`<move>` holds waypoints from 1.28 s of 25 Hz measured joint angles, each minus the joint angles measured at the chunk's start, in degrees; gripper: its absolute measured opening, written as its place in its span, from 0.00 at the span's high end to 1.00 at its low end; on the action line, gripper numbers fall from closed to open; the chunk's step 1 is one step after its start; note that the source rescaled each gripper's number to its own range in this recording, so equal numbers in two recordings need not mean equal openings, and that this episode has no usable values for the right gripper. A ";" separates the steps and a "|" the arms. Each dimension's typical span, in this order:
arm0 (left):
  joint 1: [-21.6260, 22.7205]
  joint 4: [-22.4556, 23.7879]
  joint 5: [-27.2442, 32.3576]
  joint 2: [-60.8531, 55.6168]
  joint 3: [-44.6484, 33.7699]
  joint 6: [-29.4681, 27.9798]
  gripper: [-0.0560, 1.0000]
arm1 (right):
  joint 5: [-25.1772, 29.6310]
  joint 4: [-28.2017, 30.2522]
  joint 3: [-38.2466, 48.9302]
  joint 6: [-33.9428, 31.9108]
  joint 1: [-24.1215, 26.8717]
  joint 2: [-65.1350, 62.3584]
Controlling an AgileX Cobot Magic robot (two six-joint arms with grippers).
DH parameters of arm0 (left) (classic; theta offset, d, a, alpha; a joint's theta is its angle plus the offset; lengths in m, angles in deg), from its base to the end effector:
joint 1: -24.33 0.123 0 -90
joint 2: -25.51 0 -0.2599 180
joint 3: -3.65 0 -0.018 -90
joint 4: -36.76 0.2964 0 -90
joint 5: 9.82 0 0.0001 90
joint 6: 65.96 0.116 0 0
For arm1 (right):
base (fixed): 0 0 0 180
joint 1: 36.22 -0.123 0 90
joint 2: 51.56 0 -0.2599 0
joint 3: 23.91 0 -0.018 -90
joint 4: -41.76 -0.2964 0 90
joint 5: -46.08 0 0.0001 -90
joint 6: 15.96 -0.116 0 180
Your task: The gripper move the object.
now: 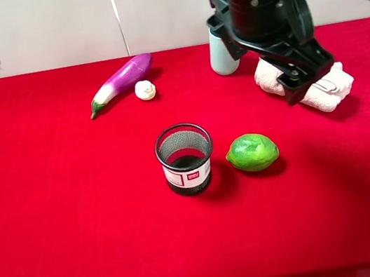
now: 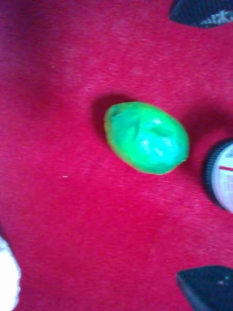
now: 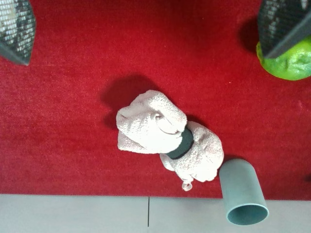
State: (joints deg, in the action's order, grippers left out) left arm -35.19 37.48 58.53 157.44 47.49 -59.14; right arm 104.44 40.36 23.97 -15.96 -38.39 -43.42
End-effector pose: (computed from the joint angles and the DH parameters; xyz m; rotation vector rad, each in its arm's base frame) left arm 0.2627 -0.4436 0.2379 1.5113 2.3066 -0.2396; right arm 0.0839 0.0056 0.2924 -0.0384 1.9961 0.0534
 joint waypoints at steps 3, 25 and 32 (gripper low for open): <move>0.00 0.12 0.00 -3.93 -4.82 -0.37 0.06 | 0.00 0.00 0.00 0.00 0.00 0.00; 0.00 0.77 0.05 -44.91 -41.53 -0.73 0.06 | 0.00 0.00 0.00 0.00 0.00 0.00; 0.00 -2.38 0.10 -58.03 -48.79 -0.73 0.02 | 0.00 0.00 0.00 0.00 0.00 0.00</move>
State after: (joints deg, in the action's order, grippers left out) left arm -35.19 35.10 58.64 99.40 -1.30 -59.87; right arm 104.44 40.36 23.97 -15.96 -38.39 -43.42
